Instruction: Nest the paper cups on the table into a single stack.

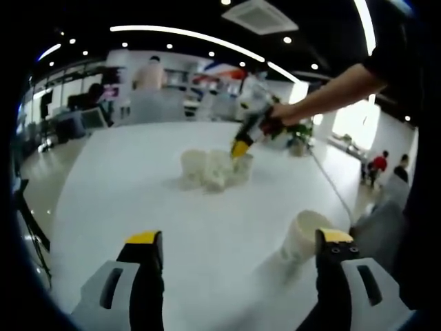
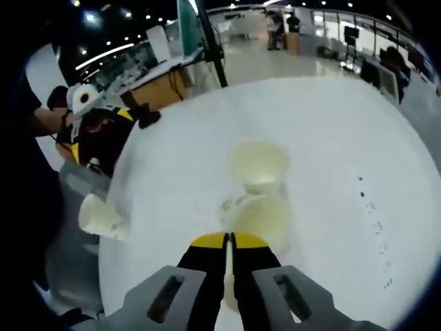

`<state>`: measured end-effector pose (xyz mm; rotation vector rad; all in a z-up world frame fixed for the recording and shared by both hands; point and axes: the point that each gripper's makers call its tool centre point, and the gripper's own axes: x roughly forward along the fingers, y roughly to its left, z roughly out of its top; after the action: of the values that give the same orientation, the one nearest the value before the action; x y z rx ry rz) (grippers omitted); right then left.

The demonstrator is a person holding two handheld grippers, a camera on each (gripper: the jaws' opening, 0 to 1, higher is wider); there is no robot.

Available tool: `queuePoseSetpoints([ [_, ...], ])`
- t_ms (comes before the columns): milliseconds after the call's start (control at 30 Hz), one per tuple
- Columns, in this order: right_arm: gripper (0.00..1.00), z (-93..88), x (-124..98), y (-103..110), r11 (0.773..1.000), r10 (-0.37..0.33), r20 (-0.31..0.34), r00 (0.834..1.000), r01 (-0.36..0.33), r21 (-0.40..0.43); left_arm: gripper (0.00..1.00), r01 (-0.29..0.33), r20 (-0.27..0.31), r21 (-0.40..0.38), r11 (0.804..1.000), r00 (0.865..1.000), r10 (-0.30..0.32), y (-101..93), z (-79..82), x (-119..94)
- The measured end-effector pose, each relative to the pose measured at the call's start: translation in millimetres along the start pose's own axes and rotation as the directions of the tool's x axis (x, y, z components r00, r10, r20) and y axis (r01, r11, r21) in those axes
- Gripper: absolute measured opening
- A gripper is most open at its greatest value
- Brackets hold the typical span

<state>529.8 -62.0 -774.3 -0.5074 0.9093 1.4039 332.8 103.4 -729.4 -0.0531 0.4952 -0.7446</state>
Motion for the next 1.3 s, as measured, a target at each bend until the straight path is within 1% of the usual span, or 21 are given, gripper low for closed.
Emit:
queuePoseSetpoints([
  [167, 0.00, 1.0, -0.4, 9.9, 0.998, 0.003, -0.033, 0.999, -0.005, -0.064, 0.89, 0.003, 0.007, 0.002, 1.000, 1.000, -0.003, -1.7, 1.5, 0.2],
  [233, 0.00, 1.2, 0.3, 13.7, 0.995, 0.002, -0.050, 0.999, -0.008, -0.103, 0.89, 0.006, 0.007, 0.001, 1.000, 1.000, -0.006, -2.9, 0.6, 0.1],
  [267, 0.00, 0.0, 1.2, 17.4, 0.989, -0.002, -0.077, 0.997, -0.009, -0.145, 0.89, 0.007, 0.007, 0.002, 1.000, 1.000, -0.007, -3.3, 0.4, 0.0],
  [300, 0.00, -0.3, 2.4, 19.2, 0.984, -0.011, -0.090, 0.996, -0.005, -0.176, 0.89, 0.009, 0.007, 0.003, 1.000, 1.000, -0.009, -4.5, 0.4, -0.2],
  [400, 0.00, -0.7, 5.3, 25.2, 0.979, -0.008, -0.111, 0.994, -0.014, -0.202, 0.89, 0.012, 0.010, 0.002, 1.000, 1.000, -0.012, -5.8, 0.0, -0.7],
  [467, 0.00, -1.0, 7.3, 29.4, 0.969, -0.013, -0.133, 0.991, -0.021, -0.247, 0.89, 0.013, 0.012, -0.001, 1.000, 1.000, -0.013, -6.1, -0.3, -1.1],
  [533, 0.00, -1.0, 9.2, 33.6, 0.962, -0.013, -0.145, 0.989, -0.027, -0.271, 0.89, 0.014, 0.016, -0.001, 1.000, 1.000, -0.014, -6.8, -0.1, -1.5],
  [600, 0.00, -2.3, 11.5, 40.3, 0.945, -0.018, -0.177, 0.984, -0.041, -0.324, 0.89, 0.016, 0.017, 0.000, 1.000, 1.000, -0.016, -7.5, -0.2, -1.5],
  [633, 0.00, -1.8, 12.8, 43.1, 0.940, -0.015, -0.179, 0.984, -0.047, -0.338, 0.89, 0.016, 0.017, 0.001, 1.000, 1.000, -0.016, -7.8, -0.2, -1.6],
  [867, 0.00, -5.6, 21.8, 57.3, 0.921, -0.008, -0.232, 0.973, -0.083, -0.380, 0.89, 0.016, 0.033, 0.005, 1.000, 0.999, -0.016, -6.4, 3.9, -2.8],
  [933, 0.06, -6.5, 24.3, 57.1, 0.914, -0.024, -0.245, 0.969, -0.078, -0.398, 0.89, 0.013, 0.037, 0.002, 1.000, 0.999, -0.013, -4.6, 4.7, -3.9],
  [1000, 0.08, -7.3, 27.6, 56.9, 0.908, -0.034, -0.251, 0.967, -0.074, -0.412, 0.89, 0.010, 0.047, -0.002, 1.000, 0.999, -0.010, -3.2, 6.9, -5.6],
  [1167, 0.04, -9.5, 32.8, 59.6, 0.908, -0.024, -0.266, 0.964, -0.090, -0.408, 0.89, 0.002, 0.052, -0.009, 1.000, 0.999, -0.002, -1.4, 6.3, -7.6],
  [1200, 0.03, -9.6, 33.8, 61.0, 0.902, -0.022, -0.269, 0.963, -0.097, -0.420, 0.89, 0.002, 0.051, -0.009, 1.000, 0.999, -0.001, -2.2, 5.8, -8.1],
  [1300, 0.02, -10.7, 35.2, 61.5, 0.894, -0.023, -0.281, 0.960, -0.106, -0.435, 0.89, -0.001, 0.049, -0.010, 1.000, 0.999, 0.001, -2.1, 4.9, -8.5],
])
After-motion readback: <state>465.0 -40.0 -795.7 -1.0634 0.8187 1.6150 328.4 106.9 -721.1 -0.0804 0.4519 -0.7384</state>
